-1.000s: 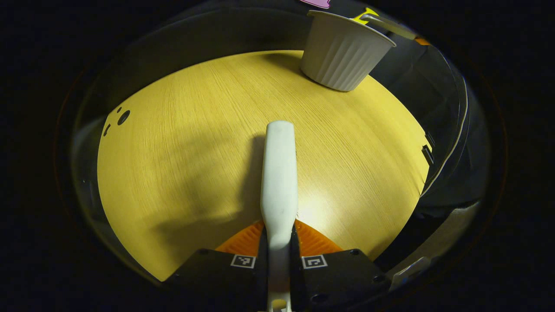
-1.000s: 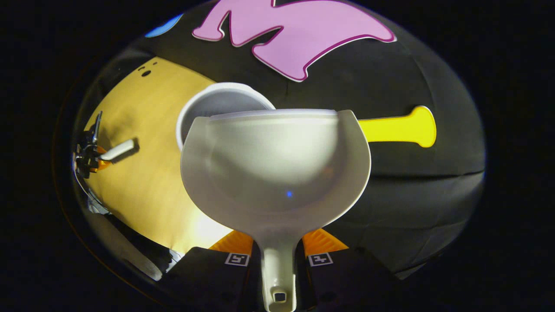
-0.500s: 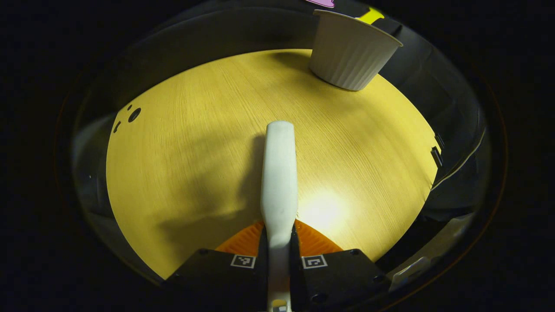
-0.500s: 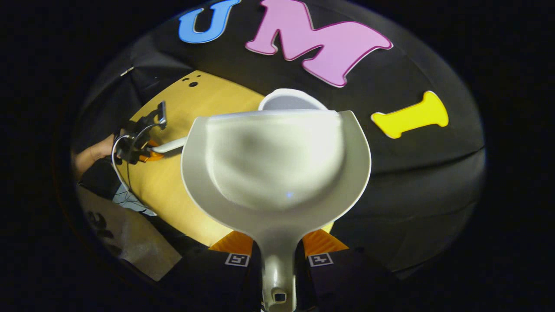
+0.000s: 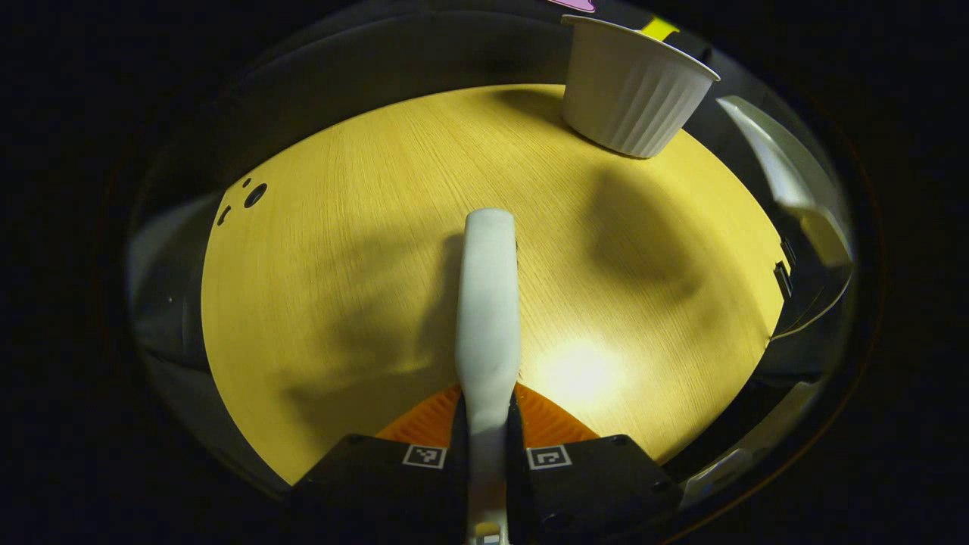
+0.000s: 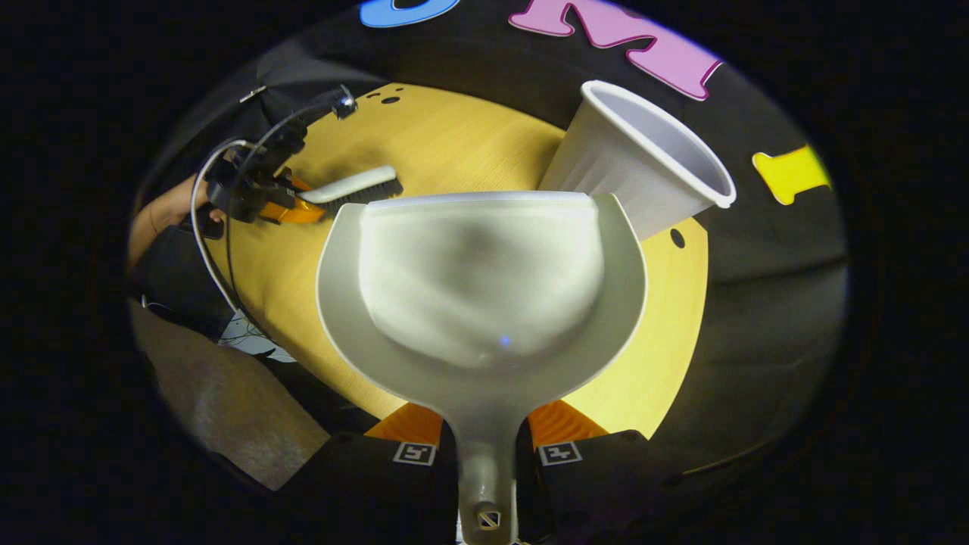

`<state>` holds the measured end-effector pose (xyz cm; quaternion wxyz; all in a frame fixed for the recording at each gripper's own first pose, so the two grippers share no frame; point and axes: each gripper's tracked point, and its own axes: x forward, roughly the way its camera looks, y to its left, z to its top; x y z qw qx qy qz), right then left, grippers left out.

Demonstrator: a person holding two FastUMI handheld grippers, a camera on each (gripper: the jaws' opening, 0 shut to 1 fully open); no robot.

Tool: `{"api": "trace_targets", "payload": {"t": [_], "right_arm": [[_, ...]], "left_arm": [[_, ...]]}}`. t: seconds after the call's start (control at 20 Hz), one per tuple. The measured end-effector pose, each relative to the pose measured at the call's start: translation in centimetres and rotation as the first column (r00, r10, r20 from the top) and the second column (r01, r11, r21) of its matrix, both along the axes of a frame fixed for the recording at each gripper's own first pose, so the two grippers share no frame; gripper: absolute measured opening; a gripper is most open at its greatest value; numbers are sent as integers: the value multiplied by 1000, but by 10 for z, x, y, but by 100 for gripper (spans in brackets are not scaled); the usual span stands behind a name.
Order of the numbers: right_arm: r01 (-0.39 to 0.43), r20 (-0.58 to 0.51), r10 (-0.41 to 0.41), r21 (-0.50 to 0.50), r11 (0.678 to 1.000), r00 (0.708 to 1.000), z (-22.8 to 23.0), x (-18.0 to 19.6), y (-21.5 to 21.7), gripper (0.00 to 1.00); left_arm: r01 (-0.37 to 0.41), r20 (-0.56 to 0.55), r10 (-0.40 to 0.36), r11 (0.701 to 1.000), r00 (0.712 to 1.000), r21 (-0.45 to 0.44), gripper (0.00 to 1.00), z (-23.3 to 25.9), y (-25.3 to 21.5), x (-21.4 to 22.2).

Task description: Pick up the small broom and dustpan from the desktop, sweep the trash into the dustpan with the broom, and then empty the trash into the garbage bin.

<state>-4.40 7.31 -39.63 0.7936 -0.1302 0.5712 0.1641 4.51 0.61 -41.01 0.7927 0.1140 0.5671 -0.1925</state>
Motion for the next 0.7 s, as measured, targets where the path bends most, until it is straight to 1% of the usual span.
{"api": "trace_targets", "payload": {"t": [0.05, 0.1, 0.25, 0.3, 0.35, 0.4, 0.5, 0.55, 0.6, 0.7], "right_arm": [[7, -5, -7, 0, 1000, 1000, -17, 1, 5, 31], [22, -9, -22, 4, 1000, 1000, -35, 2, 11, 34], [70, -28, -69, 41, 997, 997, -73, 6, 26, 34], [78, -36, -76, 45, 996, 996, -84, 7, 30, 36], [83, -42, -81, 43, 996, 996, -94, 7, 31, 34], [86, -51, -84, 40, 995, 995, -102, 6, 31, 34], [95, -64, -93, 32, 995, 994, -116, 6, 34, 35], [100, -68, -98, 30, 994, 993, -120, 6, 35, 37], [102, -69, -100, 35, 994, 993, -123, 7, 36, 35], [106, -73, -103, 44, 993, 992, -128, 8, 41, 35]], "left_arm": [[-2, 0, 2, 1000, 1000, 5, 24, 0, 0, -2], [-6, -1, 6, 1000, 1000, 11, 24, -1, 1, -3], [-14, -8, 15, 1000, 1000, 20, 24, -4, 1, -3], [-16, -9, 17, 1000, 1000, 26, 24, -6, 1, -4], [-20, -10, 21, 999, 1000, 31, 24, -7, 1, -5], [-25, -12, 25, 999, 1000, 35, 23, -7, 0, -6], [-28, -18, 29, 999, 999, 40, 24, -7, 0, -7], [-28, -20, 28, 999, 999, 43, 25, -8, 0, -6], [-28, -20, 29, 999, 999, 46, 24, -8, 0, -6], [-28, -29, 30, 998, 999, 50, 27, -10, 0, -7]]}}
